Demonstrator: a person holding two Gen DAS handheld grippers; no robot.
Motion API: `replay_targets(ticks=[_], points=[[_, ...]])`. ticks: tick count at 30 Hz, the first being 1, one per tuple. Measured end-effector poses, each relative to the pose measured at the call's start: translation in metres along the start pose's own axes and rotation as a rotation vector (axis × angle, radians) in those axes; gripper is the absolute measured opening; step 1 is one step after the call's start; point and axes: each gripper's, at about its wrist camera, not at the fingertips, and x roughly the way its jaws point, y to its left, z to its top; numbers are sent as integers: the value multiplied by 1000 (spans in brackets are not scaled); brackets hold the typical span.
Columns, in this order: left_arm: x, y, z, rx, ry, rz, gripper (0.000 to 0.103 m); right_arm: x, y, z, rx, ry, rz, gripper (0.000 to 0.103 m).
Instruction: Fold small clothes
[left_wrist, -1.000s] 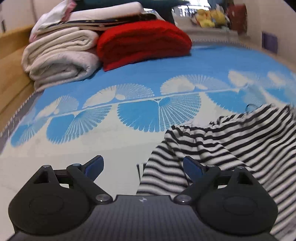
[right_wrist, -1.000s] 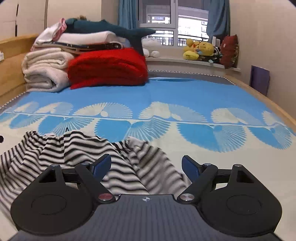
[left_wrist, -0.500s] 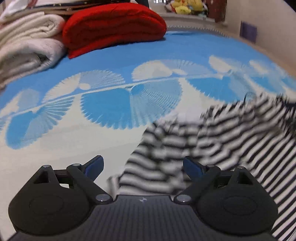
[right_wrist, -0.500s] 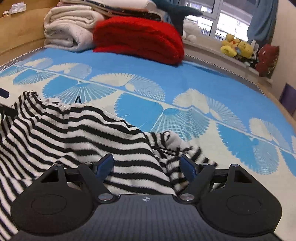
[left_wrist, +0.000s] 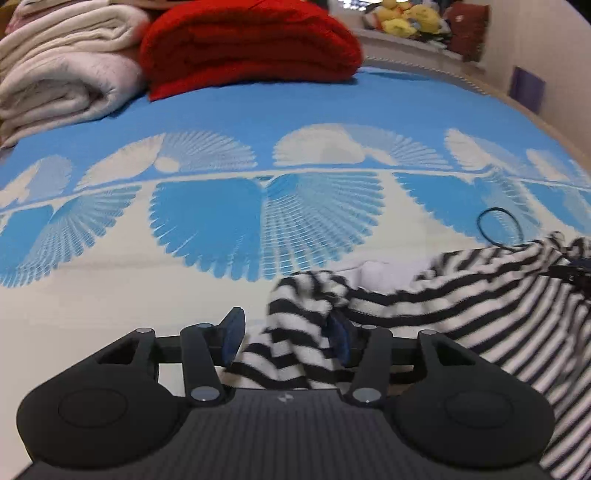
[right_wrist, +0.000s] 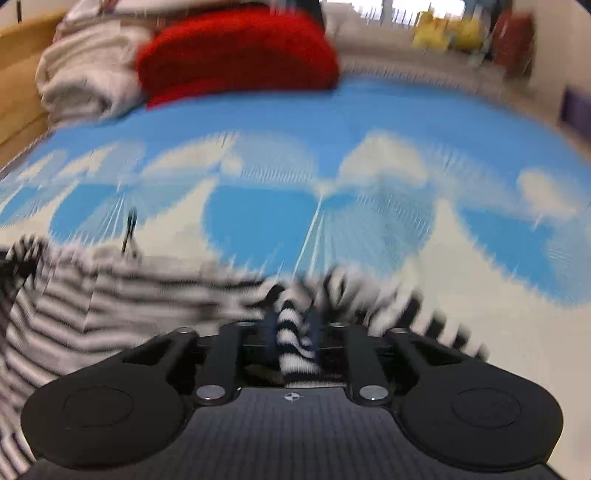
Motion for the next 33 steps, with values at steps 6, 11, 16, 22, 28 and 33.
replay_targets(ticks=[6,11,16,22,28,33], points=[[-18,9,4,-37,-56,0,76,-59,-43,14,101,-155,-35,56],[-10,4,1,-18,-12,-10,76,-42,-63,7,88,-38,-105,56],[1,-7,-6,71,20,79,74,-32,-51,2,19,23,-101,14],[2,9,-5,-7,22,68,79,-33,-89,9,274,-62,-144,24],[-29,5,-6,-27,-17,14,90,-54,-81,10,263,-114,-135,56],[-85,-6,-34,20,-69,-11,103,-137,-58,-12,189,-235,-69,77]])
